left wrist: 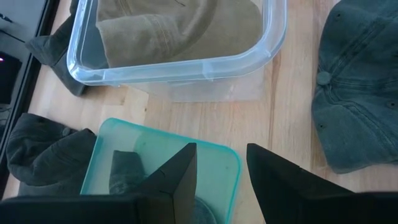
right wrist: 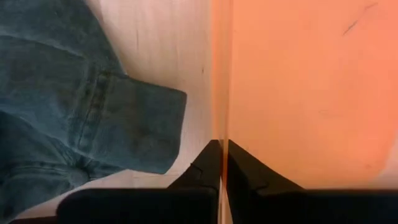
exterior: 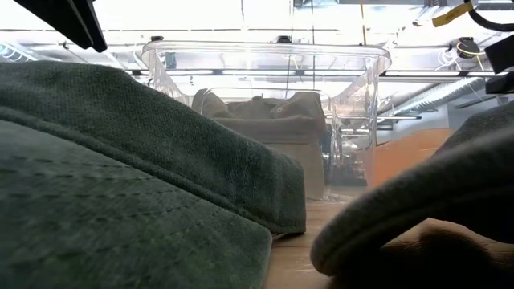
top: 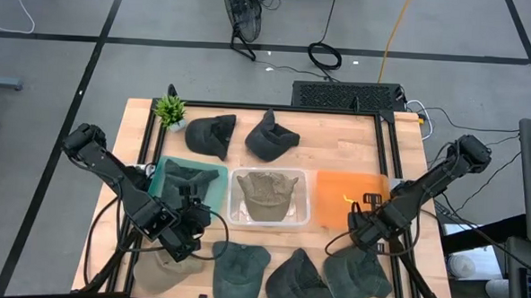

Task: Pick & Place hat
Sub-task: Adjust the orange bin, then put the left green cap into the green bin

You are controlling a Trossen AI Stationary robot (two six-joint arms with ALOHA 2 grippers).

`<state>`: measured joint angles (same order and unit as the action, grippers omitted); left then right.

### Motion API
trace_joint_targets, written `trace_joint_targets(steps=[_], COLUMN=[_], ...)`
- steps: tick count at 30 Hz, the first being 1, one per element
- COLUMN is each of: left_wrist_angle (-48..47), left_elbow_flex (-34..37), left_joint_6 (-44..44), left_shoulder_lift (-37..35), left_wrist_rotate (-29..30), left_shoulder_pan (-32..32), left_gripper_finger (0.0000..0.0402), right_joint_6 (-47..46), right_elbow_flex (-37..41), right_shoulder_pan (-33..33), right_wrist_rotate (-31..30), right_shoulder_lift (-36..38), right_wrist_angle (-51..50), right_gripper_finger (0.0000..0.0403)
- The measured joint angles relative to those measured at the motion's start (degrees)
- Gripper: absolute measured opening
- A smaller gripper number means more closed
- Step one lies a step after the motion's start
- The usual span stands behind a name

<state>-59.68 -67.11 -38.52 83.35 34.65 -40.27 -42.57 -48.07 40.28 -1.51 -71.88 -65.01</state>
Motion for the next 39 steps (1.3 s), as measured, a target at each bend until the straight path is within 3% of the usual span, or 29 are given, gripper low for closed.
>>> trace_joint_targets(steps=[17, 21, 25, 30, 36, 39], left_wrist_angle=[3.24, 18.33, 28.67, 28.06, 22.92, 23.49], left_elbow_flex=[0.00, -0.01, -0.04, -0.04, 0.07, 0.07], left_joint_6=[3.72, 17.59, 28.17, 27.87, 27.47, 27.21], left_shoulder_lift=[-0.01, -0.68, -0.59, -1.44, -6.81, -10.97], left_wrist_rotate=[0.17, 3.02, 1.87, 1.05, 1.42, 0.21], left_shoulder_pan=[0.52, 0.96, 2.37, 3.23, 3.64, 4.24], left_gripper_finger=[0.0152, 0.0152, 0.0152, 0.0152, 0.0152, 0.0152], right_joint_6=[-6.07, -9.32, -10.93, 1.50, 1.37, 1.58], right_elbow_flex=[-0.92, -2.20, -2.19, -2.18, -2.16, -2.19], right_shoulder_pan=[0.08, -0.86, -0.90, -1.03, -4.25, -4.64], right_wrist_rotate=[-1.65, -1.65, -1.52, -2.25, -5.06, -10.13], right_shoulder_lift=[2.17, 4.89, 6.76, 7.61, 11.05, 13.27], right_wrist_angle=[-4.39, -5.42, 1.98, 11.84, 17.41, 18.78], right_gripper_finger=[0.0129, 0.0133, 0.0131, 0.0130, 0.0130, 0.0130])
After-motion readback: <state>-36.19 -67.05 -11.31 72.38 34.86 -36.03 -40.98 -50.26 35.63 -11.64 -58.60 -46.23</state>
